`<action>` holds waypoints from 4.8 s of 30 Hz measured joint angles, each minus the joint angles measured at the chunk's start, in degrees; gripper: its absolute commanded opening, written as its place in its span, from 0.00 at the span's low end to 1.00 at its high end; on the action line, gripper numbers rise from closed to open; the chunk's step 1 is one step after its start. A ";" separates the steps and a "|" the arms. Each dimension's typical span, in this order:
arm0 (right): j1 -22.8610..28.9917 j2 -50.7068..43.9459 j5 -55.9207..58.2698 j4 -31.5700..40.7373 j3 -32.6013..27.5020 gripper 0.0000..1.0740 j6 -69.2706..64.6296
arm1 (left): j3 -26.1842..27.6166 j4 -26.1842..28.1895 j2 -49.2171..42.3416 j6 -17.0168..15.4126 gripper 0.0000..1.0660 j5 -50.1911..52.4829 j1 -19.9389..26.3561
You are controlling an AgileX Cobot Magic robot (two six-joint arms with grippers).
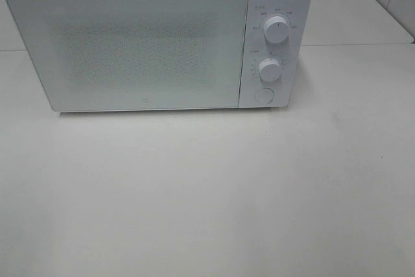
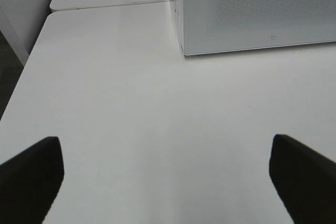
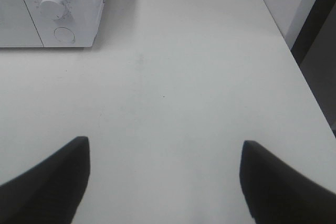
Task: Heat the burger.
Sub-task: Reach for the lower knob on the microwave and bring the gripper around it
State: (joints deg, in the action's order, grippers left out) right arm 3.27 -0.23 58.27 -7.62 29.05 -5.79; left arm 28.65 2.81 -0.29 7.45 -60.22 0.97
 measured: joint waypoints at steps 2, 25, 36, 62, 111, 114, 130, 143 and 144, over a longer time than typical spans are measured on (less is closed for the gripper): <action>0.00 0.00 0.00 0.00 0.00 0.71 0.00 | 0.00 0.00 0.00 0.00 0.94 0.00 0.00; 0.00 0.00 0.00 0.00 0.00 0.71 0.00 | 0.00 0.00 0.00 0.00 0.94 0.00 0.00; 0.00 0.29 -1.32 -0.29 1.55 0.72 0.40 | 0.00 0.00 0.00 0.00 0.94 0.00 0.00; 0.00 32.09 -30.08 -2.12 2.81 0.71 0.52 | 0.00 0.00 0.00 0.00 0.94 0.00 0.00; 25.27 79.53 -118.26 44.52 -11.00 0.71 31.40 | 0.00 0.00 0.00 0.00 0.94 0.00 0.00; 28.99 82.28 -121.98 48.36 -11.00 0.71 31.46 | 0.00 0.00 0.00 0.00 0.94 0.00 0.00; 41.77 95.34 -127.31 56.95 -6.65 0.71 31.46 | 0.00 0.00 0.00 0.00 0.94 0.00 0.00; 42.17 104.74 -127.43 58.33 4.13 0.71 31.46 | 0.00 0.00 0.00 0.00 0.94 0.00 0.00; 42.17 104.74 -127.43 58.33 4.13 0.71 31.46 | 0.00 0.00 0.00 0.00 0.94 0.00 0.00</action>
State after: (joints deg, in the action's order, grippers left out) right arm 45.44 104.51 -69.16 50.71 33.17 25.67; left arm 28.65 2.81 -0.29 7.45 -60.22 0.97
